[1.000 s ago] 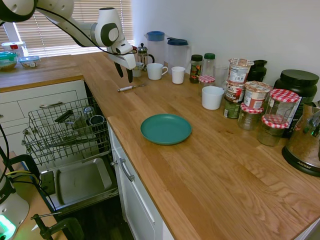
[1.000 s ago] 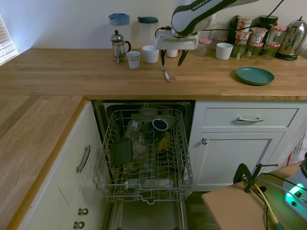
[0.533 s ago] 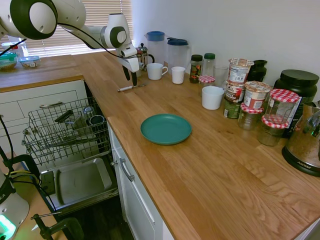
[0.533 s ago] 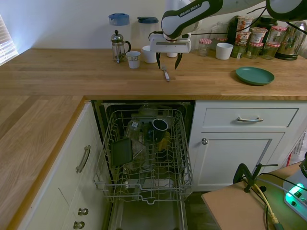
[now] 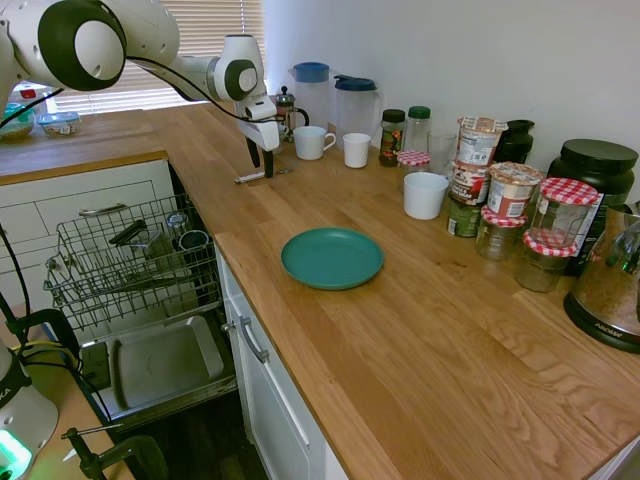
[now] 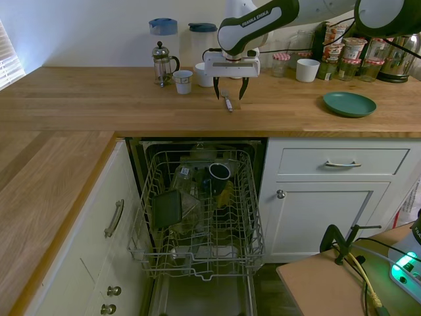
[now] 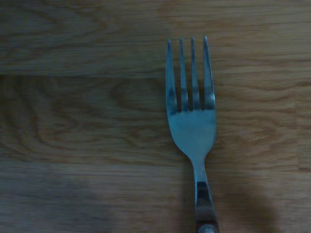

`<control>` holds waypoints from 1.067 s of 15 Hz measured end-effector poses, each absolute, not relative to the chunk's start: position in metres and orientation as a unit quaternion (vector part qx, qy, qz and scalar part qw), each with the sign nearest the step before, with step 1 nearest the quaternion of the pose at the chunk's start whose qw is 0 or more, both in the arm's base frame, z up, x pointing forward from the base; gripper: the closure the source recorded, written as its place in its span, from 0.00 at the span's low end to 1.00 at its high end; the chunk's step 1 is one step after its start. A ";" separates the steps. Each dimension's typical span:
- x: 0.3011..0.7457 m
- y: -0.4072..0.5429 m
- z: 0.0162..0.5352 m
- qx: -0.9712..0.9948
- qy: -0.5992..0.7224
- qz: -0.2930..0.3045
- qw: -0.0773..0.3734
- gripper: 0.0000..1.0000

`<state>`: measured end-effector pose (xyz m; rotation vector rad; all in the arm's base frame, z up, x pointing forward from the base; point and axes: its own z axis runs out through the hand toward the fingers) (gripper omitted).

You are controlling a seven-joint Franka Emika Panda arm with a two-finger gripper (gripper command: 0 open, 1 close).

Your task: Put the fork in the dishwasher

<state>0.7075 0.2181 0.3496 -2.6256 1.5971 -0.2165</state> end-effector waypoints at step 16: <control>0.721 0.215 0.339 -0.859 0.507 -0.064 0.022 1.00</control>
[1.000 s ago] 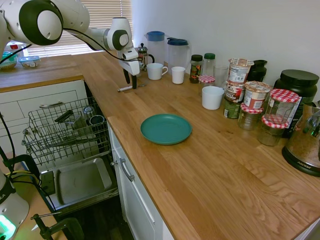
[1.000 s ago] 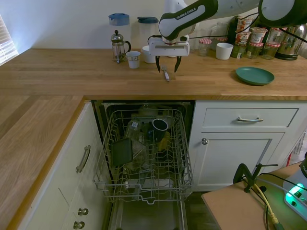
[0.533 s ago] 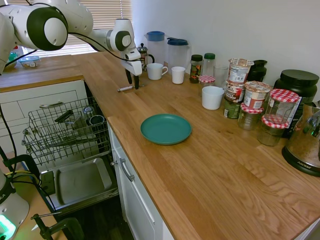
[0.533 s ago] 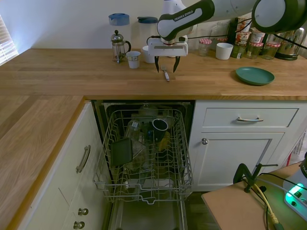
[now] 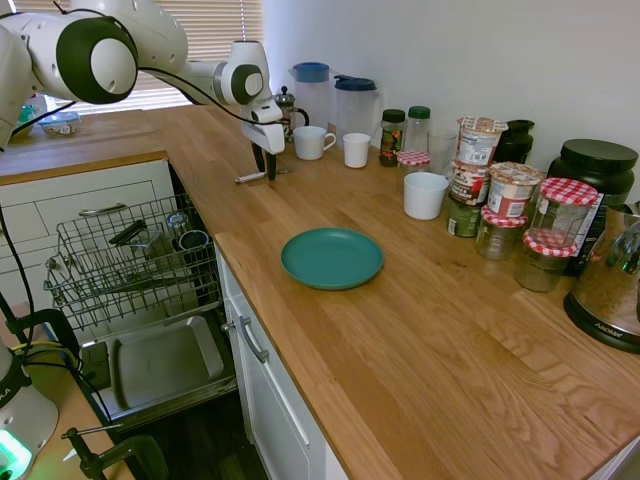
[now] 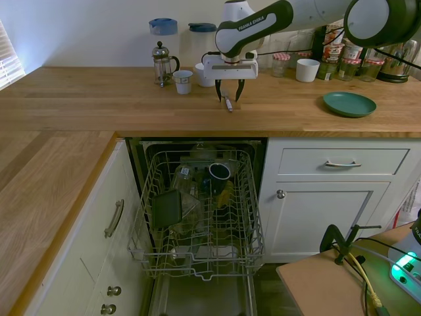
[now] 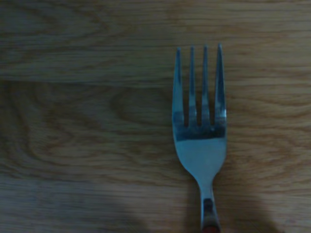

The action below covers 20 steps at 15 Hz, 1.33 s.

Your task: Put the fork in the dishwasher

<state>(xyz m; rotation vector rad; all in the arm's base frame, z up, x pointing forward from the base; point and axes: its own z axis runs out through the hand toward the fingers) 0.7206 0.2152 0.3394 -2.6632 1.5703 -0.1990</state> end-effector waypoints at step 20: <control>0.705 0.142 0.367 -0.851 0.514 -0.064 0.082 1.00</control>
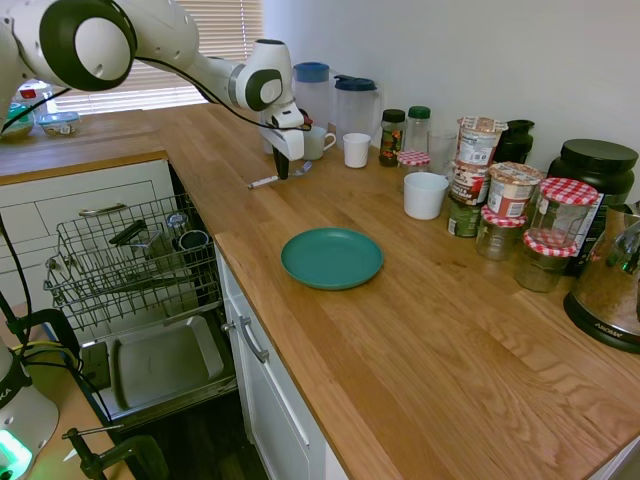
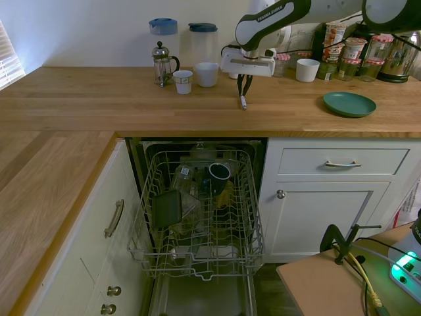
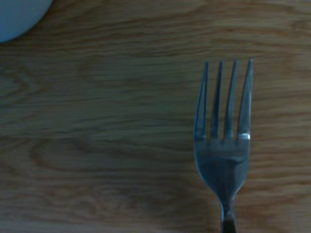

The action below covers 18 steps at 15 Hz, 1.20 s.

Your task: Put the fork in the dishwasher

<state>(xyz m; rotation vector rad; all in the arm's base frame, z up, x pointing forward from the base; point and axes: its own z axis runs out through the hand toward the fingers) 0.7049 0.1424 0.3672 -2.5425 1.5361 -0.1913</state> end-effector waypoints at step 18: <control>0.488 0.216 0.399 -0.860 0.499 -0.001 0.108 1.00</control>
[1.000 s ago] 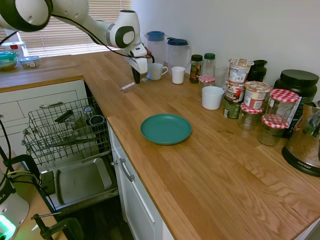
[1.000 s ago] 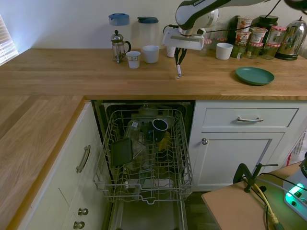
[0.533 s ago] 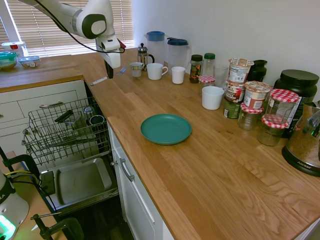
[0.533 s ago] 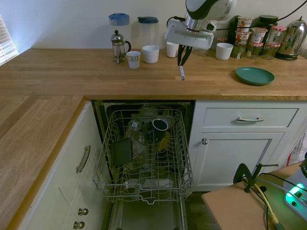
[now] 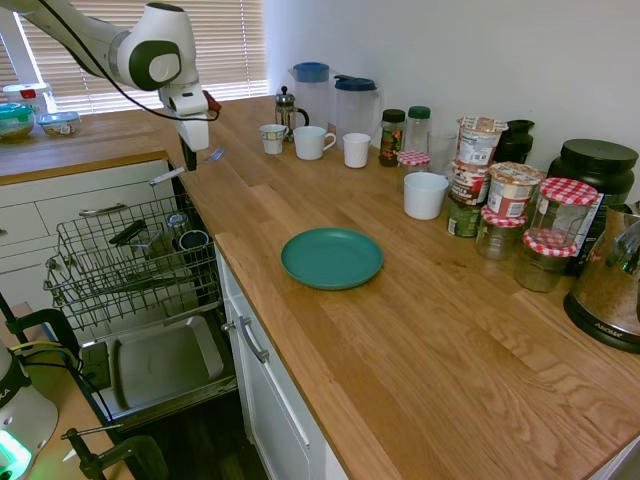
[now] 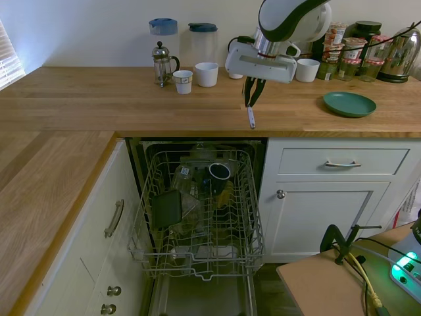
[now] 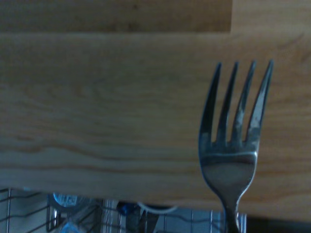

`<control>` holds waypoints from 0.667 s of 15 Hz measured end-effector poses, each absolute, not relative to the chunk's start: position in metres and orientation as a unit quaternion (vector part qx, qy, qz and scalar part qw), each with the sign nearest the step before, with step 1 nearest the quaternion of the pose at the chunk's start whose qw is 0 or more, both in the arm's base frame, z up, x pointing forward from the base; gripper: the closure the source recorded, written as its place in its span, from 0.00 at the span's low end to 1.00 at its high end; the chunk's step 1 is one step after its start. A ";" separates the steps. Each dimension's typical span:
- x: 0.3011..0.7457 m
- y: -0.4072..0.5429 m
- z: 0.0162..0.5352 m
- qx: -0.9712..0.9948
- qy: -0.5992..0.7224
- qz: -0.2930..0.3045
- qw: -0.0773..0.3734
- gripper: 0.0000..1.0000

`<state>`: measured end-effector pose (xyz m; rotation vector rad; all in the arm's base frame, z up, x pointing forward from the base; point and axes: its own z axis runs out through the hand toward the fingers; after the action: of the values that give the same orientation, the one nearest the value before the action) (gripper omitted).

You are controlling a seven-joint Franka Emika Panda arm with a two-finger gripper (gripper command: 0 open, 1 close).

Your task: Put the fork in the dishwasher

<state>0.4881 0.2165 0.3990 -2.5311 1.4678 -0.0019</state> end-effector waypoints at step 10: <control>0.368 0.328 0.263 -0.866 0.490 0.045 0.088 1.00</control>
<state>0.3684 0.3282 0.2632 -2.5776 1.4601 0.1341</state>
